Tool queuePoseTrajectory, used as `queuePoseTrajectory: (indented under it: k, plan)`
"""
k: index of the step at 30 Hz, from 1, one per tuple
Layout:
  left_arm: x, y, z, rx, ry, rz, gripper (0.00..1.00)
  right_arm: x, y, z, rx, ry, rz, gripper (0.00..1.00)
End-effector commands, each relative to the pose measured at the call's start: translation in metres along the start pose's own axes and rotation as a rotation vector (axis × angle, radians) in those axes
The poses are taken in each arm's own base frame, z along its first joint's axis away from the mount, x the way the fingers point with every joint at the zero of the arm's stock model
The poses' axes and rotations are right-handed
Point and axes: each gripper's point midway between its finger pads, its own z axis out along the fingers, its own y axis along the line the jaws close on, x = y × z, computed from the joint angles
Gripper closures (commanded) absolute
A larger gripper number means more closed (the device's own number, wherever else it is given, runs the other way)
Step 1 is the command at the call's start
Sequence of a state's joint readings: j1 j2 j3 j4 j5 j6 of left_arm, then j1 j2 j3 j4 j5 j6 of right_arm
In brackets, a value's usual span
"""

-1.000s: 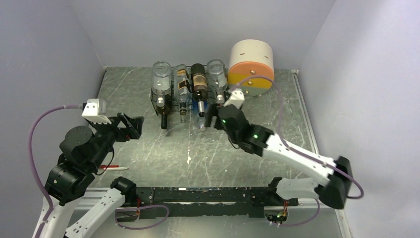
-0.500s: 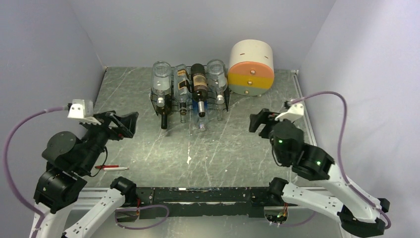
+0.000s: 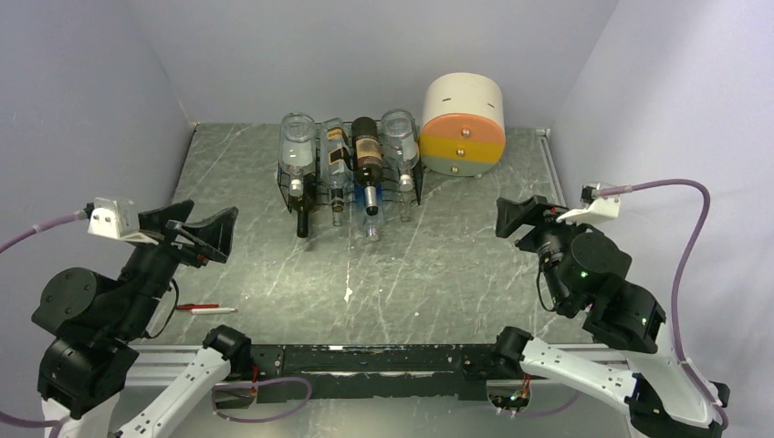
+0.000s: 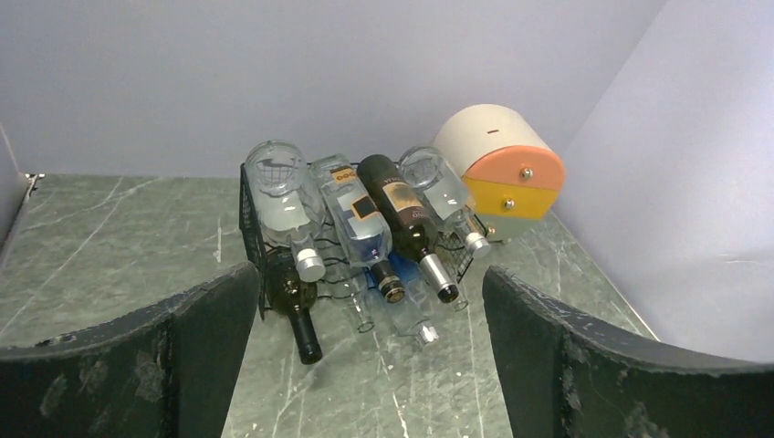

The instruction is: Put the wine bottle on the wine rack

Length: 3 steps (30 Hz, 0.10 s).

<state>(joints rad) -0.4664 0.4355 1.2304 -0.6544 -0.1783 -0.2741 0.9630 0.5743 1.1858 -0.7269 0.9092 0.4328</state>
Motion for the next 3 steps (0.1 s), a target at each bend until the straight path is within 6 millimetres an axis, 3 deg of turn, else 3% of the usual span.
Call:
queuePoseTrajectory:
  k: [1,3]
  plan:
    - [-0.0080,-0.0037,-0.0021,0.023,-0.026,0.018,0.04,-0.0069,-0.0061,-0.0016,0.024,-0.016,-0.012,0.19]
    - [-0.0064,-0.0028,-0.0012,0.018,-0.020,0.020,0.04,-0.0044,-0.0047,-0.0005,0.027,-0.004,-0.017,0.19]
